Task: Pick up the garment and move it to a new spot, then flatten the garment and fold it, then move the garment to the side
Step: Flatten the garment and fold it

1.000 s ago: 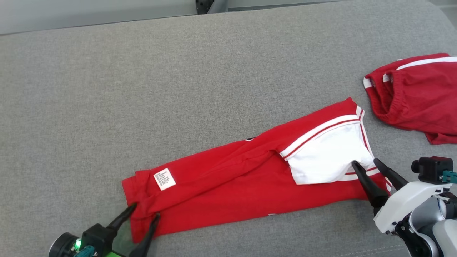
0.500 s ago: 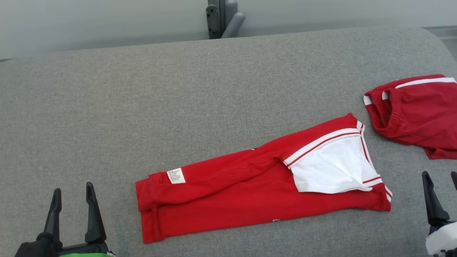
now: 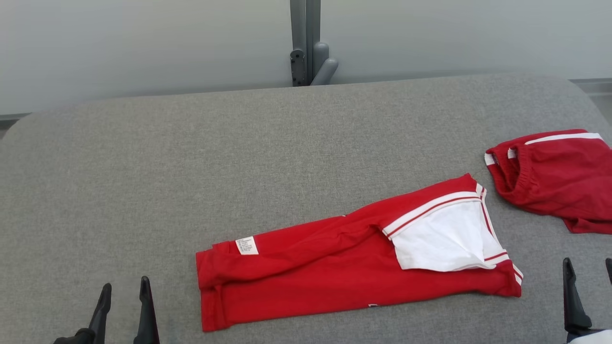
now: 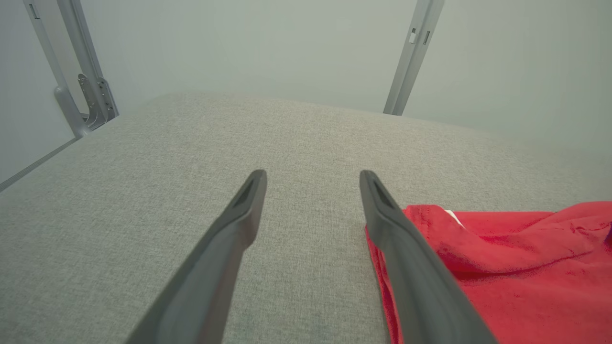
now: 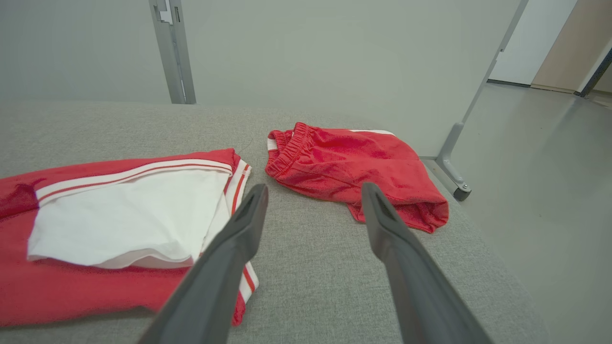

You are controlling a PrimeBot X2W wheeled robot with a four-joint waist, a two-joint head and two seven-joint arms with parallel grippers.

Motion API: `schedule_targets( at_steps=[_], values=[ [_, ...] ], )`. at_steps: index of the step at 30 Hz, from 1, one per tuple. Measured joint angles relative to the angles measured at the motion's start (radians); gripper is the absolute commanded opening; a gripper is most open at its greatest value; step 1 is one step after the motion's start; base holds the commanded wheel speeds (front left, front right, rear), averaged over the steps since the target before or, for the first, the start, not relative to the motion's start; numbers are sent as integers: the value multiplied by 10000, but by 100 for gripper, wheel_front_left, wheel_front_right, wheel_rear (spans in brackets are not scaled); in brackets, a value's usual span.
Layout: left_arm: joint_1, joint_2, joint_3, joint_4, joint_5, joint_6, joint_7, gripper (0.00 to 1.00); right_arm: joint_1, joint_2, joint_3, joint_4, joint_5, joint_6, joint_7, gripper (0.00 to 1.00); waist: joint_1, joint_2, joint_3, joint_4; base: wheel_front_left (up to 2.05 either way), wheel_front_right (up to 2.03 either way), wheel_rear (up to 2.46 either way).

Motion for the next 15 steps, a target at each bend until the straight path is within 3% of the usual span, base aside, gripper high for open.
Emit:
schedule_targets(
  at_steps=[5,9,15],
  values=[
    [10,29,-692,347,-428,-42,0,100,297,213,96,-31,-52,0,0,100,0,0,-359,22,0,0,0],
    [8,387,-1256,424,-861,-63,-2,100,240,236,422,-163,-121,0,0,100,0,0,-441,-80,0,0,0],
    [33,525,-1287,460,-1191,-65,-2,100,149,244,821,-230,-157,0,0,100,0,0,-591,-184,0,0,0]
  ],
)
